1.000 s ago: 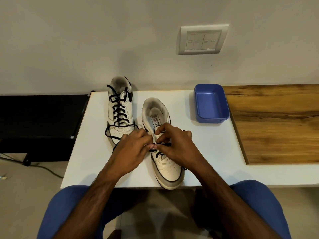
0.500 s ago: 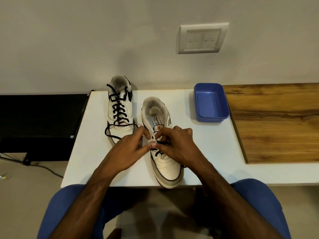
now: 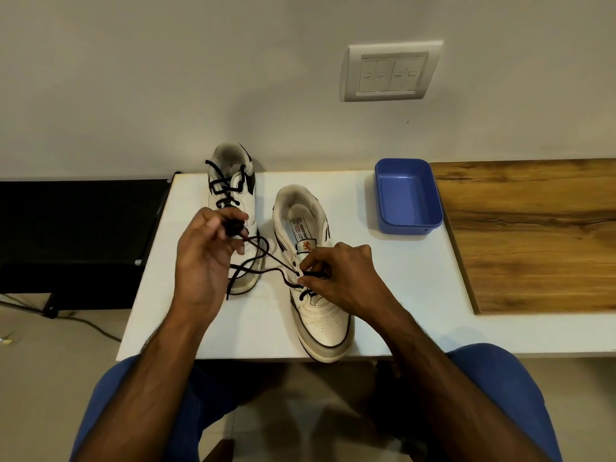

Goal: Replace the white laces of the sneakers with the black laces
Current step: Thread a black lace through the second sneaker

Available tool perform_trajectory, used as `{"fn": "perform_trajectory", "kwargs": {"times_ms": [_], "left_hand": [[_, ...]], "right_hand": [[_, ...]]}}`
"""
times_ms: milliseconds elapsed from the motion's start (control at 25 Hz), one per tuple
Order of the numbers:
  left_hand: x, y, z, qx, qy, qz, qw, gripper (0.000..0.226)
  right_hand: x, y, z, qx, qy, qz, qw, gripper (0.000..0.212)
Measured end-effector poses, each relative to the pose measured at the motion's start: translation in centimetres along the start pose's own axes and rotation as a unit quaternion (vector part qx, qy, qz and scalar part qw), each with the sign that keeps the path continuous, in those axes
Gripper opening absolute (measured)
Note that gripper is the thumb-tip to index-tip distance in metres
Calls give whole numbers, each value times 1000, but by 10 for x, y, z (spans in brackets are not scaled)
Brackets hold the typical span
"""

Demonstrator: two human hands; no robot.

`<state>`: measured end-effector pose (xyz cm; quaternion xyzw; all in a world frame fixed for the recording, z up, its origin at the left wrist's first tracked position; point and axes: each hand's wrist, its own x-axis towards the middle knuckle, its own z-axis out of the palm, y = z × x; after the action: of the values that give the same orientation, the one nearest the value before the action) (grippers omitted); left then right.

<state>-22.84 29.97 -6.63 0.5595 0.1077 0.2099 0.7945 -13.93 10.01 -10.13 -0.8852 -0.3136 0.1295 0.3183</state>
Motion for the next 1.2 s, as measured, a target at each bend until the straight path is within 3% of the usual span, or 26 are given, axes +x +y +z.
{"fn": "perform_trajectory", "kwargs": {"times_ms": [40,120,200,240,280,480,520,640,680,800,880,920,960,1040,1080,1200], "left_hand": [[-1,2,1,13,3,-24,1000,20],[-6,-6,3,227,-47,-53,971,21],[-13,-22,6,459,-161,-46,872,19],[-15,-28,6,525,-199,-32,827,20],[-15,-31,5,555,-216,-22,803,23],[-12,-32,0,586,-253,-8,770,9],[-12,-32,1,563,-249,-12,788,8],[-7,-20,5,310,-125,-44,941,8],[-4,-14,5,210,-72,-27,975,11],[-1,-3,5,33,-12,-27,999,27],[-4,-6,9,94,-34,-76,992,21],[-6,-10,9,197,-63,-90,974,18],[-7,-16,7,329,-110,-87,934,20],[-12,-27,2,543,-205,-37,814,24],[-13,-29,1,588,-227,-12,776,23],[-11,-26,-1,624,-235,48,744,13]], "right_hand": [[0,1,0,0,2,0,1000,22],[0,1,0,-3,4,-1,1000,22],[0,0,0,-9,10,-7,1000,23],[0,0,0,-13,13,-10,1000,23],[0,-1,0,-16,15,-13,1000,25],[-1,-4,-3,-16,11,-7,1000,25],[-1,-4,-4,-18,10,-4,1000,25],[-1,-3,-5,-15,4,7,1000,23],[-1,-3,-5,-13,0,11,1000,23],[-2,-1,-5,-7,-4,10,1000,24],[-2,-2,-5,-5,-5,11,1000,23],[-2,-2,-6,-4,-6,12,1000,23],[-2,-3,-6,-3,-7,13,1000,24],[-1,-3,-6,-4,-6,12,1000,27],[-1,-3,-6,-7,-9,12,1000,27],[-2,-4,-7,-10,-17,14,1000,24]]}}
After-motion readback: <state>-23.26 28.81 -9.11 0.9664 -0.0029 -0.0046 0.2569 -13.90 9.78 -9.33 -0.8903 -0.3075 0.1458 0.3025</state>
